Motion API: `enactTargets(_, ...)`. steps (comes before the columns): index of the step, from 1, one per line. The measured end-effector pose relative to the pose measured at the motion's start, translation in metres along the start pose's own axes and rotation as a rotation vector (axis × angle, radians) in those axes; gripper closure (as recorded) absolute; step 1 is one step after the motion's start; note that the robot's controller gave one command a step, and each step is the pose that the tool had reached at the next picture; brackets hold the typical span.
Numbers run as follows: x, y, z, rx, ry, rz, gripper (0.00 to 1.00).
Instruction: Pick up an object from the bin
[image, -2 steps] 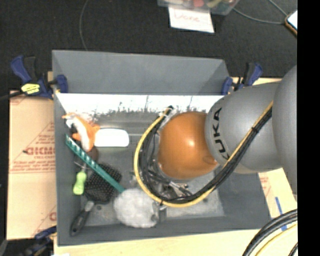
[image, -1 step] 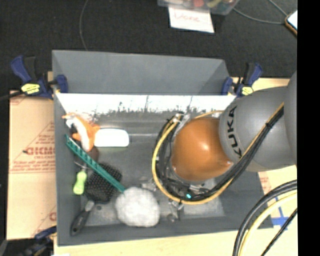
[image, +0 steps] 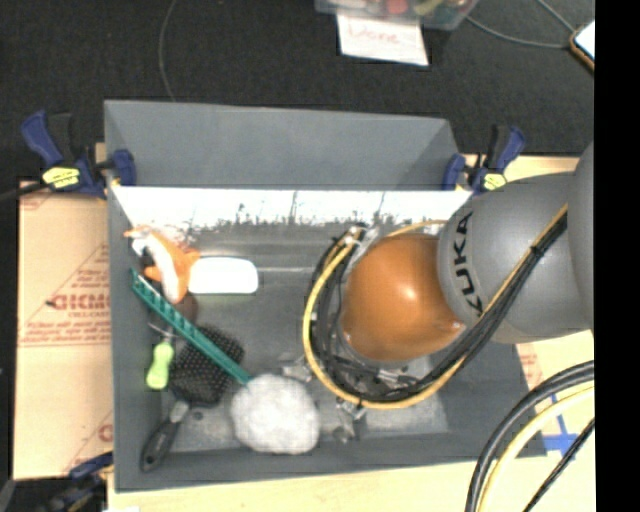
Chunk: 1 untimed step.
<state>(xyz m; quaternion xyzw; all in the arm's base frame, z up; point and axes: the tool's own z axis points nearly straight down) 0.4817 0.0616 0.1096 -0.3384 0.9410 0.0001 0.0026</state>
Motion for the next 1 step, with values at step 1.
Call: enactTargets(1, -0.0482, 0.0623, -0.0189, 0.005, -0.003, -0.095, 0.00)
